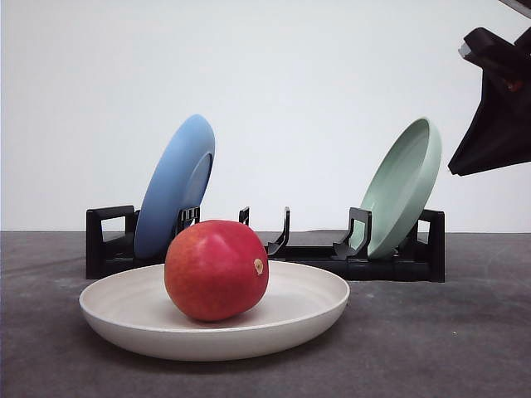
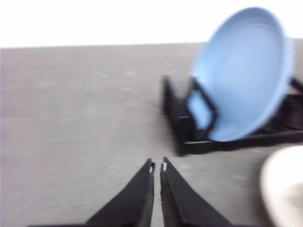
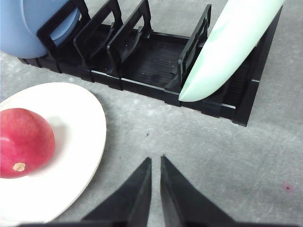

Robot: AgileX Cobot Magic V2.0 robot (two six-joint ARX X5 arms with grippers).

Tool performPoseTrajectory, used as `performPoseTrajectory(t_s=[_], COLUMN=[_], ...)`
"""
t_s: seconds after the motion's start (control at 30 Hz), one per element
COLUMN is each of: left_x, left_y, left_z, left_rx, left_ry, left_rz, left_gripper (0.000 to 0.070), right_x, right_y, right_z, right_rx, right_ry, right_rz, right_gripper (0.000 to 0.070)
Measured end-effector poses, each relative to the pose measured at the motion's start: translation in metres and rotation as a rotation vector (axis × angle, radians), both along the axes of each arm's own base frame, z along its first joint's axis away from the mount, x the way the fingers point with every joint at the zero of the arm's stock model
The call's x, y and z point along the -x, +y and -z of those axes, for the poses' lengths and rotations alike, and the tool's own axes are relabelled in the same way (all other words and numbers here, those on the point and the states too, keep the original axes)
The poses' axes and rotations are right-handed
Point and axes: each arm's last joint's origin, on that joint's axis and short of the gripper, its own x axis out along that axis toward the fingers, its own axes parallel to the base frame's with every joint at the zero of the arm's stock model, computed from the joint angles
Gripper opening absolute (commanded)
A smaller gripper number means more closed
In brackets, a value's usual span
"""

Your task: Place pomegranate in white plate

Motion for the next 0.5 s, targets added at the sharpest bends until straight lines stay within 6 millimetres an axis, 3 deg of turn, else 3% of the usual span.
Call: performPoseTrajectory(t_s=[0.2,0.5], left_x=[0.013,0.011], left_y=[0.005,0.007], left_z=[0.016,0.045], left_rx=[-0.009,-0.003], left_ry=[-0.045,-0.016], left_rz=[-0.072,-0.098], left_gripper=[0.0000,0.0000], right_x=[0.000,0.000], right_y=[0.000,0.000], right_z=[0.000,0.000], right_rx=[0.000,0.000], right_ry=[0.000,0.000], right_rz=[0.000,0.000], right_gripper=[0.0028,0.0028])
